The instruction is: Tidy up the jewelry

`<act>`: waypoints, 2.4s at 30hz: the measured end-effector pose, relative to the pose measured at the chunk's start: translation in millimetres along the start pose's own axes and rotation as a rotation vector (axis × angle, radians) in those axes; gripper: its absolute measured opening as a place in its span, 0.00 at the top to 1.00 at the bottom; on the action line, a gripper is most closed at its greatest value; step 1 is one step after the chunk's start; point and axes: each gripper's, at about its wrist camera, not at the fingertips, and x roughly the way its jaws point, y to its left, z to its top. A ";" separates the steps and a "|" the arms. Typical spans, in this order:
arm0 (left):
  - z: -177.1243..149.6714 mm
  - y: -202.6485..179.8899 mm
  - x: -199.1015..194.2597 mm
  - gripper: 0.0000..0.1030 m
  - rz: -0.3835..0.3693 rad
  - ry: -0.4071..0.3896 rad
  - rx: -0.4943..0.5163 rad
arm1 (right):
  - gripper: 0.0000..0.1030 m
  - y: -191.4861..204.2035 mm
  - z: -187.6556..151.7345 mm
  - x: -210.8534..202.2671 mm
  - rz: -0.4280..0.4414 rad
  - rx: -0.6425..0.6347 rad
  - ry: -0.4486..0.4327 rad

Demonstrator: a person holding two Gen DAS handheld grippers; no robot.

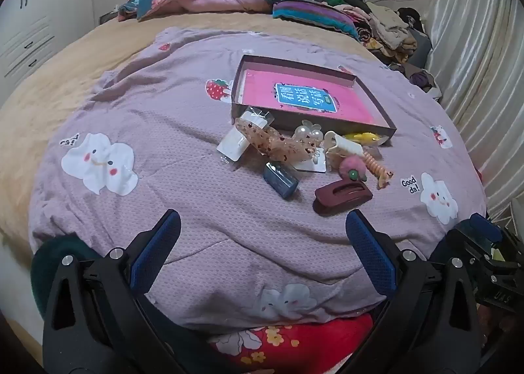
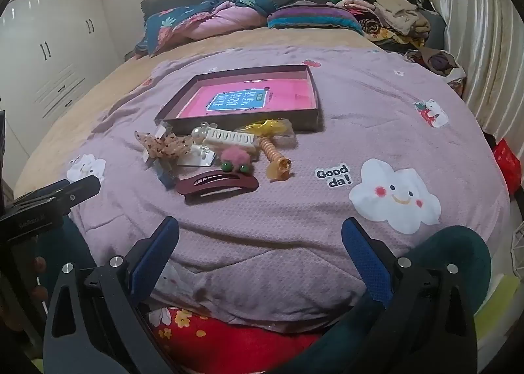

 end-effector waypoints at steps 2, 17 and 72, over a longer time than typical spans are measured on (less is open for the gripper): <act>0.0 0.1 0.0 0.08 0.000 -0.002 -0.002 | 0.04 0.1 0.1 -0.4 -0.001 0.000 -0.001; 0.1 0.2 0.0 0.08 0.002 -0.008 0.000 | 0.04 -0.5 2.0 -6.5 -0.006 0.005 -0.010; 6.8 -10.8 -8.1 0.08 -0.002 -0.017 0.006 | 0.04 2.9 5.4 -11.4 -0.006 -0.006 -0.026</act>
